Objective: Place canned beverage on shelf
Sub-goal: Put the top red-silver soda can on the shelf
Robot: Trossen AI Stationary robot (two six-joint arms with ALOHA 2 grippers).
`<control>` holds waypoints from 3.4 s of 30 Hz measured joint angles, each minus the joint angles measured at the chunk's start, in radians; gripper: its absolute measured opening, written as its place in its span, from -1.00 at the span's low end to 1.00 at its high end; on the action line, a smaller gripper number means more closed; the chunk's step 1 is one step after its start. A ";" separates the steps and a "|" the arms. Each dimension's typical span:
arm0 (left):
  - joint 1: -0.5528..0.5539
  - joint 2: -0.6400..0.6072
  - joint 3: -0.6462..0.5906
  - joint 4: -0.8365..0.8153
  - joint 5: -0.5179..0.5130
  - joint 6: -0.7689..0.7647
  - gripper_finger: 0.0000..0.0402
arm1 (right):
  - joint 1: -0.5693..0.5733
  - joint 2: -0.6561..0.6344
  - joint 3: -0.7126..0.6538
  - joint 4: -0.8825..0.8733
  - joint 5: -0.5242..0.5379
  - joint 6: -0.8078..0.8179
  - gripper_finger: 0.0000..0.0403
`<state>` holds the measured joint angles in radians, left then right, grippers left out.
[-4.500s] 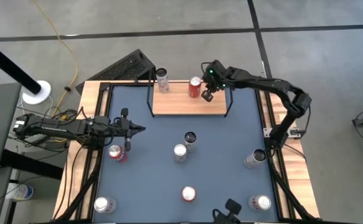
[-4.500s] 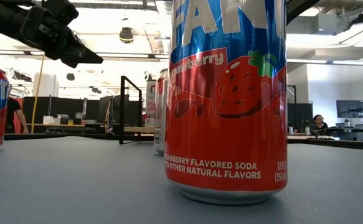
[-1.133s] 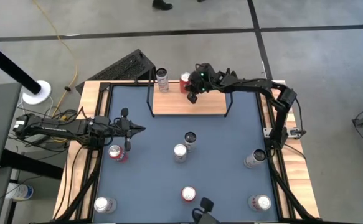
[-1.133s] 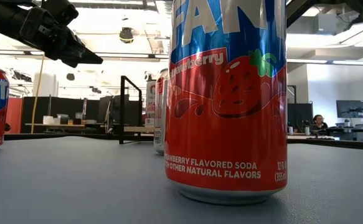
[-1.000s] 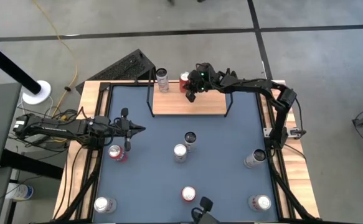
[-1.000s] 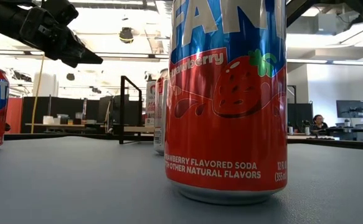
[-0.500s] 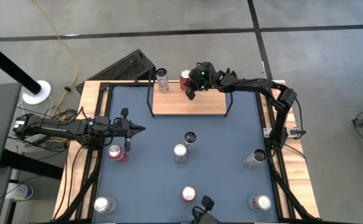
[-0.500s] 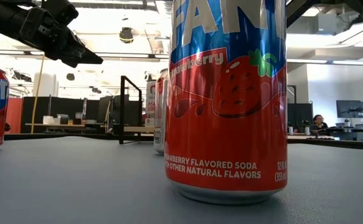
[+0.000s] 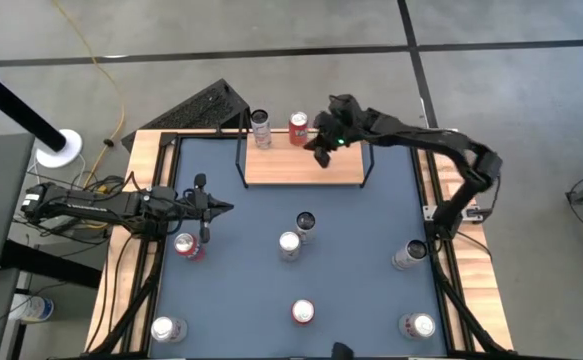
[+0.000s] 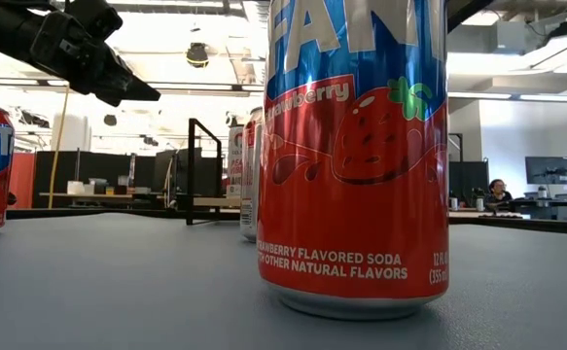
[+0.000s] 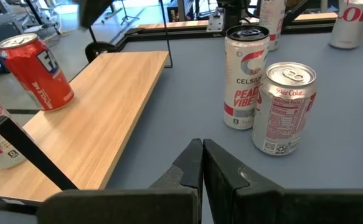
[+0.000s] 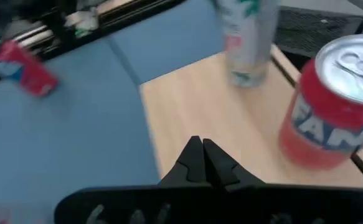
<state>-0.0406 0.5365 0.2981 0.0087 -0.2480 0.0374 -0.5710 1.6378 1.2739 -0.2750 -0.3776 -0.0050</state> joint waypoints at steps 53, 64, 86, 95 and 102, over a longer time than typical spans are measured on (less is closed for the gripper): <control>0.000 0.008 0.000 -0.051 0.061 -0.058 -1.00 | 1.096 -0.160 -0.002 -0.566 0.402 0.428 -1.00; 0.000 0.313 0.000 0.504 0.250 0.044 -1.00 | 1.004 -0.160 -0.002 -0.612 0.410 0.243 -1.00; -0.075 0.799 0.207 0.698 0.342 0.099 0.12 | 1.062 -0.160 -0.002 -0.662 0.411 0.269 -1.00; -0.119 0.903 0.311 0.669 0.243 0.095 0.54 | 1.062 -0.160 -0.002 -0.657 0.412 0.268 -1.00; -0.118 0.961 0.338 0.608 0.139 0.096 0.56 | 1.062 -0.160 -0.002 -0.655 0.412 0.268 -1.00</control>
<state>-0.1589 1.4977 0.6357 0.6170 -0.1086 0.1336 0.4906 1.4776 1.2720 -0.9296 0.0349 0.2630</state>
